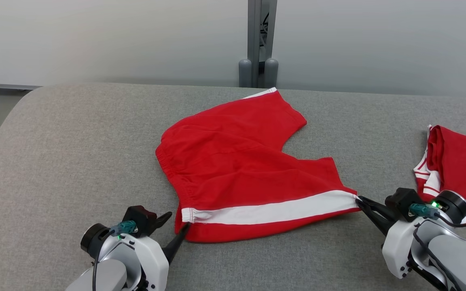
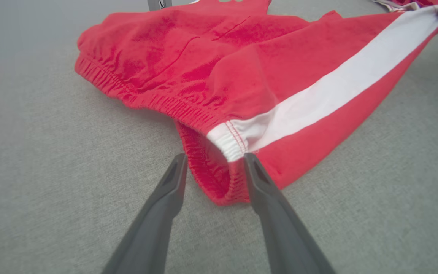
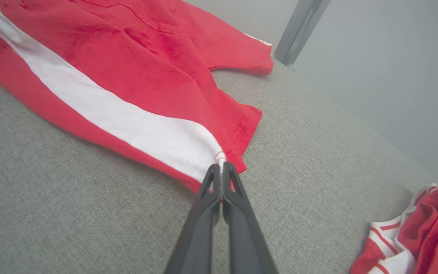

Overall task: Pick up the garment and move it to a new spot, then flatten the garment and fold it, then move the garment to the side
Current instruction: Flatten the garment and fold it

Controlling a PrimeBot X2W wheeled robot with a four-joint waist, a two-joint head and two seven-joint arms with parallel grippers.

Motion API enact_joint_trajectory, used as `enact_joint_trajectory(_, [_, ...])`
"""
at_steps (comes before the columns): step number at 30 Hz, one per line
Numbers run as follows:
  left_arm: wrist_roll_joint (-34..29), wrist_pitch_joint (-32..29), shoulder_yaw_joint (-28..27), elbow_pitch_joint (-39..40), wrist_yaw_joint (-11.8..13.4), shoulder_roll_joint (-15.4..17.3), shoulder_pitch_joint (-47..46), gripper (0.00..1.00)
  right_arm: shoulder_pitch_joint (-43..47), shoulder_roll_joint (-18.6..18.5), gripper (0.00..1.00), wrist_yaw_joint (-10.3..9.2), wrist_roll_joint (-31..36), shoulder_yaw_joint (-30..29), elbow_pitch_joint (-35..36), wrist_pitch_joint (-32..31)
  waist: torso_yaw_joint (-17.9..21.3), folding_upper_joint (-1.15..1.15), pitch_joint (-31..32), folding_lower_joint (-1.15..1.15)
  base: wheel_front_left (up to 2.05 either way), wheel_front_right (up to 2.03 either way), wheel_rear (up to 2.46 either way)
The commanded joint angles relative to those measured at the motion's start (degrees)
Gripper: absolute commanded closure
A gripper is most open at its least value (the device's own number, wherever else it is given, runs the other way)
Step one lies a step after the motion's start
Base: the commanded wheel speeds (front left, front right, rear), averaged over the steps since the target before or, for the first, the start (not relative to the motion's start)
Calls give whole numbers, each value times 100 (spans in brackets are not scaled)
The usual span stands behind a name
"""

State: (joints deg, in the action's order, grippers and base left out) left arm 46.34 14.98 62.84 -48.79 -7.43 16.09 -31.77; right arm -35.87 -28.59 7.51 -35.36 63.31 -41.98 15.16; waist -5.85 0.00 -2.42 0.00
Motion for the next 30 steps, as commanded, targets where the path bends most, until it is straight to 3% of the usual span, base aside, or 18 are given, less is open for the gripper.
enact_joint_trajectory(1, [90, 15, 68, -54, -7, 41, -30, 0, 25, -26, 100, -4, -43, 12, -6, 7, 0, 0, 0, 0, 0, 0, 0])
enact_joint_trajectory(9, [646, -35, 276, 54, -7, 84, -230, 0, -9, -13, 100, -4, 1, 6, 3, 6, -16, 0, -12, 0, 0, 0, 0])
enact_joint_trajectory(18, [1629, -647, 531, 407, -7, 210, -401, 0, -39, 30, 100, -4, -13, 24, 2, 6, 24, 0, -47, 0, 0, 0, 0])
enact_joint_trajectory(27, [2126, -1016, 662, 338, -8, 157, -538, 1, -101, 3, 100, -4, 10, 41, 4, 6, 66, 0, -76, 0, 0, 0, 0])
enact_joint_trajectory(29, [2263, -1044, 674, 364, -8, 140, -517, 30, -102, 3, 100, -4, 3, 46, 4, 6, 70, 0, -76, 0, 0, 0, 0])
enact_joint_trajectory(30, [2338, -1054, 672, 376, -8, 141, -517, 57, -102, 3, 100, -4, -1, 46, 5, 6, 71, 0, -76, 0, 0, 0, 0])
